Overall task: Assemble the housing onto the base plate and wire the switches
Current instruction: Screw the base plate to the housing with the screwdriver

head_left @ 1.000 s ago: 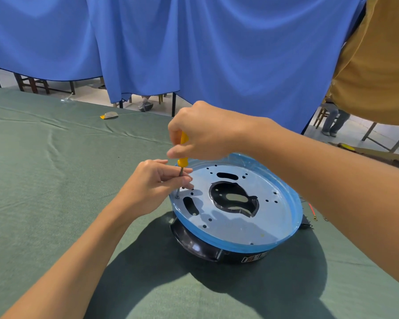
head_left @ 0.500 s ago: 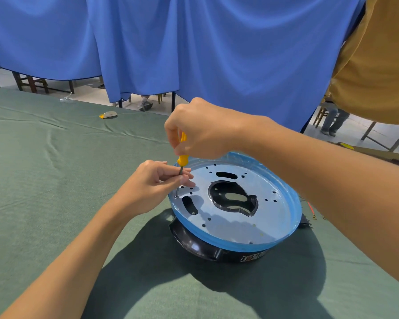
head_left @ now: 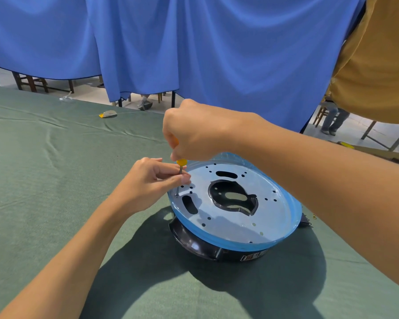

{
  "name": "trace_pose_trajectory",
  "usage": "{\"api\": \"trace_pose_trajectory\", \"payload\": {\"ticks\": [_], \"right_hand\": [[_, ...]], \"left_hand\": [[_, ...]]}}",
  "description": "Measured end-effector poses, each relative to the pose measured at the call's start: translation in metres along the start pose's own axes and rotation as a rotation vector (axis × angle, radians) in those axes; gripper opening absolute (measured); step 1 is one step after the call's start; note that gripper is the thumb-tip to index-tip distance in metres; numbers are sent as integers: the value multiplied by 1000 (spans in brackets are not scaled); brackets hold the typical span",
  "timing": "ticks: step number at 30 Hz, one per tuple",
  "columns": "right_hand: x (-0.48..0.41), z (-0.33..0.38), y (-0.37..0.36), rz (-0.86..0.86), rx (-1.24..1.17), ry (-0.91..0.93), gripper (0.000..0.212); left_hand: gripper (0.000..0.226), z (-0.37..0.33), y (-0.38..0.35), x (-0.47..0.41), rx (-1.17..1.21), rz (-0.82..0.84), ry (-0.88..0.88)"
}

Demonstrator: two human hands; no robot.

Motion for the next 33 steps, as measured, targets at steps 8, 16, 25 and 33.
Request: {"api": "trace_pose_trajectory", "payload": {"ticks": [8, 16, 25, 33], "right_hand": [[1, 6, -3, -67, 32, -74, 41], [-4, 1, -8, 32, -35, -25, 19], [2, 10, 0, -54, -44, -75, 41], [4, 9, -2, -65, -84, -194, 36]], "left_hand": [[29, -1, 3, 0, 13, -56, -26], [18, 2, 1, -1, 95, 58, 4], [5, 5, 1, 1, 81, -28, 25], [21, 6, -4, 2, 142, 38, 24]]}}
Point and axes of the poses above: each hand's wrist, its own x-axis away from the middle knuckle, its own y-axis out of the back of the hand, z = x × y, the point moved 4 cm from there along -x, towards the middle knuckle, and after that the axes turned 6 degrees about -z, right-handed, at the moved point
